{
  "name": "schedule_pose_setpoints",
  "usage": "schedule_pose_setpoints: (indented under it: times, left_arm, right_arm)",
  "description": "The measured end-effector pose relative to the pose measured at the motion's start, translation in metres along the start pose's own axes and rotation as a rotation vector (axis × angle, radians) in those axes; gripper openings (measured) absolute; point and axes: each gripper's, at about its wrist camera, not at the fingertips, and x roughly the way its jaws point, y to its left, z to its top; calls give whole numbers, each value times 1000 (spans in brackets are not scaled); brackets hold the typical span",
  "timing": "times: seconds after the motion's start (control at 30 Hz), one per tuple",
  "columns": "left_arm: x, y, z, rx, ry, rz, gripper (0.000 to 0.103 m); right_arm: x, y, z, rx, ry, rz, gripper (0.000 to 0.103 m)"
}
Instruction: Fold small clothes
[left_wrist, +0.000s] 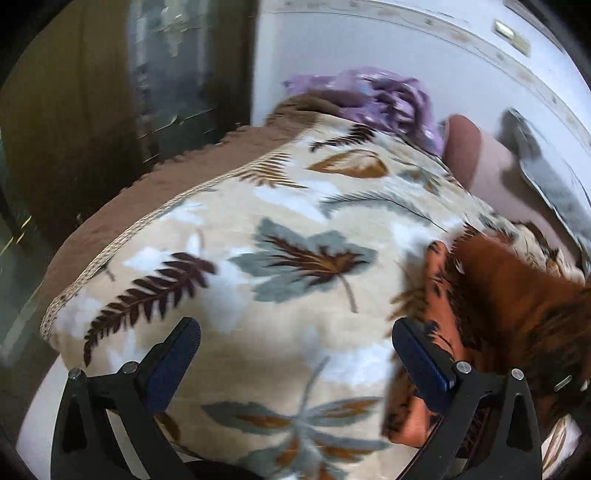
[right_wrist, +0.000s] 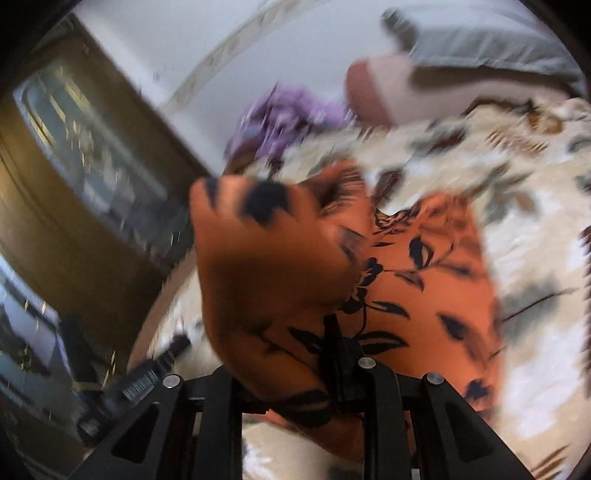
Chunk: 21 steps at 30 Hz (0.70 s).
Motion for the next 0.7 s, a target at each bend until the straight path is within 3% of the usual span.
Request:
schedule_pose_setpoints:
  times: [0.13,0.17,0.2,0.27,0.4,0.5,0.57,0.67,0.7]
  left_arm:
    - [3,15,-2,-20,24,15,103]
    - [2,15,-3,-21,26,13,103]
    - [1,16,-3,-22,26,10,103]
    - [-2,14,-3,-22,26,5,103]
    - [-13,3,2,-4,7,-23,103]
    - [-26,-13,3,27,-20,-62,103]
    - [-35,-32,1,69,-45,-94,103]
    - [-36,-57,-3,129,-63,-133,103]
    - [-31,-66,-6,151,-54,-140,103]
  right_arm:
    - [47,8,-25,-52,117,-59,31]
    - [47,9,-27,-66,107,-48,39]
    - [43,8,-27,-78,96,7,58]
    - [33,3,-27,-64,114,118,78]
    - [1,-14,-28,-78,174,273,78]
    - [-42,-38,-30,-73,98,338,77]
    - [-66,-59,-29,-63,19,267,76]
    - [-73,-87,-26,2,-8,194,56]
    - [-65,-93,-20,17,-11,170,55]
